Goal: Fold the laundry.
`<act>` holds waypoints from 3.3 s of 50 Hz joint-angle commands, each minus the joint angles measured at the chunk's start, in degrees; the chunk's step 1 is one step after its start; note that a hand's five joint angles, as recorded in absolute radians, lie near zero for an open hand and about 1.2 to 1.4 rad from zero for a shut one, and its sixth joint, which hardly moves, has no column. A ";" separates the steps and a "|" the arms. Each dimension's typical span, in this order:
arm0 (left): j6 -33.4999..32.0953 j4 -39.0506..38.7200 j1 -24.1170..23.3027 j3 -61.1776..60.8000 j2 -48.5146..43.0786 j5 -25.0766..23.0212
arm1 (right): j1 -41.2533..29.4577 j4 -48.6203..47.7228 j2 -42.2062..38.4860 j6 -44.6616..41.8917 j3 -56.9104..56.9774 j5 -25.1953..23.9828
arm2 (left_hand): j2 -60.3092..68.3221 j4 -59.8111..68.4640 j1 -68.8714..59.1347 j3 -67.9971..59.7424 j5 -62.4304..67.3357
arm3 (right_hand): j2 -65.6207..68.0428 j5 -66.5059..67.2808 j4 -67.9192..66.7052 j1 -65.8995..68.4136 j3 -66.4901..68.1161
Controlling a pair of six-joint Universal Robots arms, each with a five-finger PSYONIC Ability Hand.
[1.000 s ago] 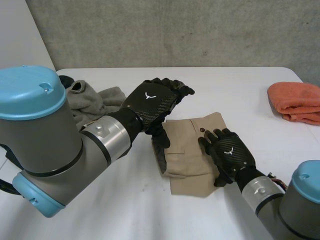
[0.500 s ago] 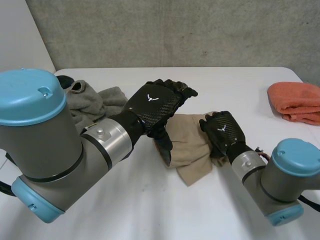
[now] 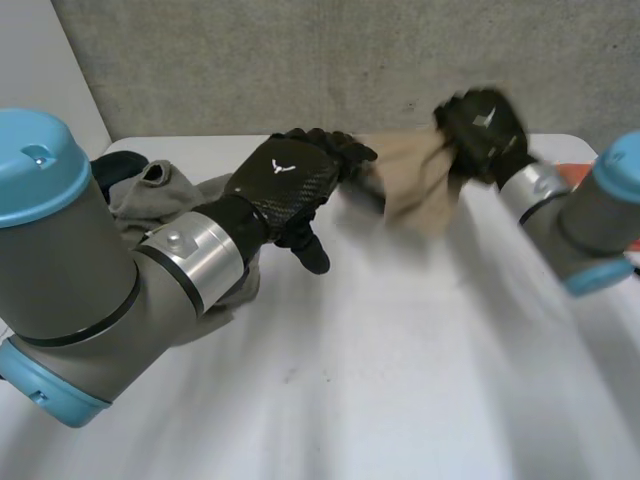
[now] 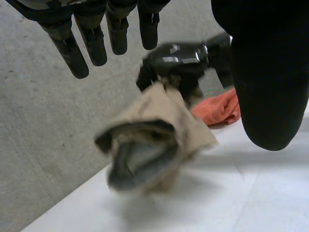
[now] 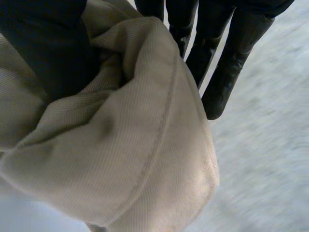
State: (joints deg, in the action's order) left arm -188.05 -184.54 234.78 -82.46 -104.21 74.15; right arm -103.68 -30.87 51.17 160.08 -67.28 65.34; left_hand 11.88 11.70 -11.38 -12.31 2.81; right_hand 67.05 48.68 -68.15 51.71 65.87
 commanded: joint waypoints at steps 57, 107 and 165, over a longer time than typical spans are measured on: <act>1.81 -1.18 -0.55 -0.15 0.41 0.03 | 39.59 13.80 0.31 4.29 0.68 -4.00 | 0.35 0.54 -0.85 0.08 -0.57 | -57.05 -48.68 58.15 -41.71 -55.87; -22.97 -2.14 31.44 -0.42 -17.34 -4.89 | 9.37 2.04 26.79 -13.55 -43.72 -7.16 | 9.09 9.27 -9.59 -8.66 8.16 | -57.05 -48.68 58.15 -41.71 -55.87; -3.69 -6.19 11.29 -6.21 -1.07 4.08 | -1.77 39.96 30.30 -10.05 -32.04 -0.12 | 5.90 6.08 -6.39 -5.46 4.97 | -57.05 -48.68 58.15 -41.71 -55.87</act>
State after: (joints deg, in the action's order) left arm -185.66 -190.92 238.93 -86.25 -103.96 78.93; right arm -98.16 -9.92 80.09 147.27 -103.28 65.19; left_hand 14.08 13.78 -13.76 -14.24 3.56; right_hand 12.66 3.66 -13.55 11.57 12.20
